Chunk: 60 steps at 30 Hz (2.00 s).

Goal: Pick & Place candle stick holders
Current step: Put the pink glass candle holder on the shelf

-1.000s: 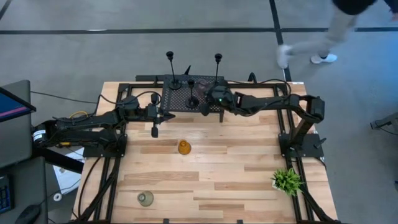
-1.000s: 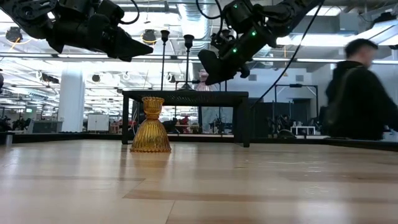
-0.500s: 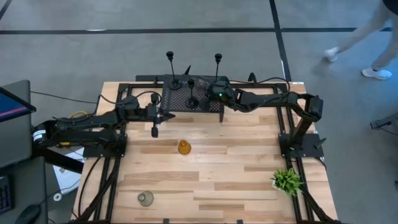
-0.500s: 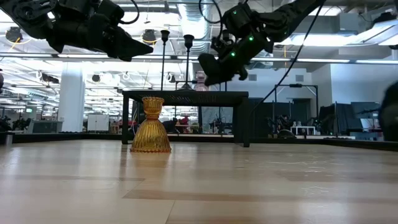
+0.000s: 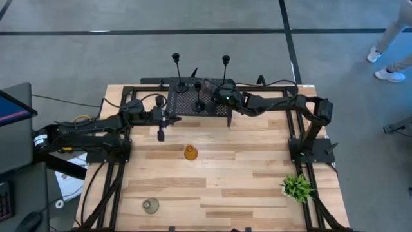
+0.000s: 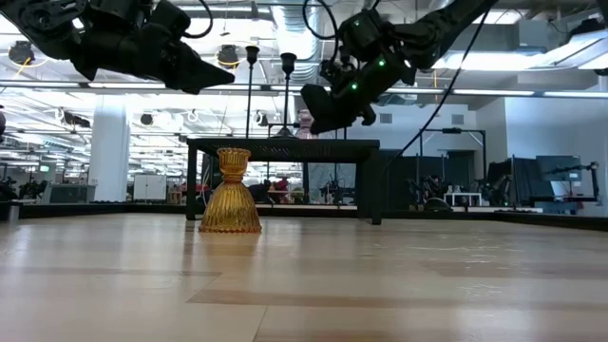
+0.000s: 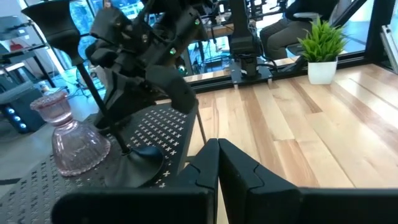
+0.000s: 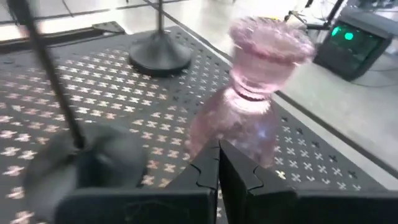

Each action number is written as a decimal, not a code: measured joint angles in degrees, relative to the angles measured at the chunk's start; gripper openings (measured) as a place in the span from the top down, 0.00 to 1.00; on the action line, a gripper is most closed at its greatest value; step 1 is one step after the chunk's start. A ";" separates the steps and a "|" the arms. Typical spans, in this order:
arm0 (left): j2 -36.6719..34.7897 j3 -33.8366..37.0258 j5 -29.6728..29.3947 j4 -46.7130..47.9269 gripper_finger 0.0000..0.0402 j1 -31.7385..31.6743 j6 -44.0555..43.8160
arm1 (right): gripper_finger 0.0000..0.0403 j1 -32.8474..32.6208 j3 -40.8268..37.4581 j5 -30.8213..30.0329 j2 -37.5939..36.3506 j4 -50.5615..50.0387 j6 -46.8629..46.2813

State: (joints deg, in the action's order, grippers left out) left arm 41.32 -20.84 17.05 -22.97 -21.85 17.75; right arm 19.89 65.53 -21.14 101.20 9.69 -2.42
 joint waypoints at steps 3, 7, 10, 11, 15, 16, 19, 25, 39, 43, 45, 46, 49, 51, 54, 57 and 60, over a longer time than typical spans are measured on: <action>0.00 0.00 0.01 -0.02 0.98 0.02 0.00 | 1.00 0.32 -0.01 0.11 0.21 2.52 0.95; 0.00 0.00 0.02 -0.02 0.98 0.02 0.00 | 1.00 0.62 -0.01 2.36 0.37 4.91 2.43; 0.00 0.00 0.04 -0.01 0.98 0.02 -0.01 | 1.00 0.69 -0.01 1.60 0.36 4.41 1.55; 0.00 0.00 0.04 0.00 0.98 0.02 -0.01 | 1.00 0.40 -0.01 -0.10 0.38 4.07 1.14; 0.00 0.00 0.04 -0.02 0.98 0.02 -0.02 | 1.00 -0.94 -0.01 -6.74 0.38 4.93 2.22; 0.00 0.00 0.04 0.01 0.98 0.02 0.01 | 1.00 -1.24 -0.01 -7.11 0.38 5.46 2.33; 0.00 0.00 0.04 -0.02 0.98 0.02 -0.02 | 1.00 -1.18 -0.01 -7.36 0.38 7.12 2.40; 0.00 0.00 0.06 -0.02 0.98 0.02 -0.02 | 1.00 0.58 -0.01 -7.23 0.38 9.14 2.41; 0.00 0.00 0.06 -0.02 0.98 0.02 -0.01 | 1.00 -1.32 -0.01 -8.26 0.38 7.82 0.53; 0.00 0.00 0.06 -0.03 0.98 0.02 0.01 | 1.00 -2.37 -0.01 -14.21 0.38 7.58 0.90; 0.00 0.00 0.06 -0.05 0.98 0.02 0.01 | 1.00 -2.31 -0.01 -16.21 0.38 7.62 0.88; 0.00 0.00 0.06 -0.06 0.98 0.02 0.00 | 1.00 -2.24 -0.01 -16.81 0.38 7.70 0.88; 0.00 0.00 0.06 -0.22 0.98 0.02 -0.01 | 1.00 -2.13 -0.01 -17.21 0.38 9.03 0.98; 0.00 0.00 0.06 -0.23 0.98 0.02 0.01 | 1.00 -2.19 -0.01 -17.16 0.38 10.02 1.33; 0.00 0.00 0.06 -0.23 0.98 0.02 -0.01 | 1.00 -1.40 -0.01 -16.80 0.38 11.17 1.51; 0.00 0.00 0.06 -0.23 0.98 0.02 0.00 | 1.00 -0.07 -0.01 -16.61 0.38 11.98 1.49; 0.00 0.00 0.06 -0.23 0.98 0.02 0.01 | 1.00 1.06 -0.01 -16.10 0.38 11.77 1.49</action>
State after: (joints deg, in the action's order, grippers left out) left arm 41.32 -20.84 17.10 -23.20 -21.82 17.76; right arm 20.94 65.52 -37.24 101.58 21.46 -0.93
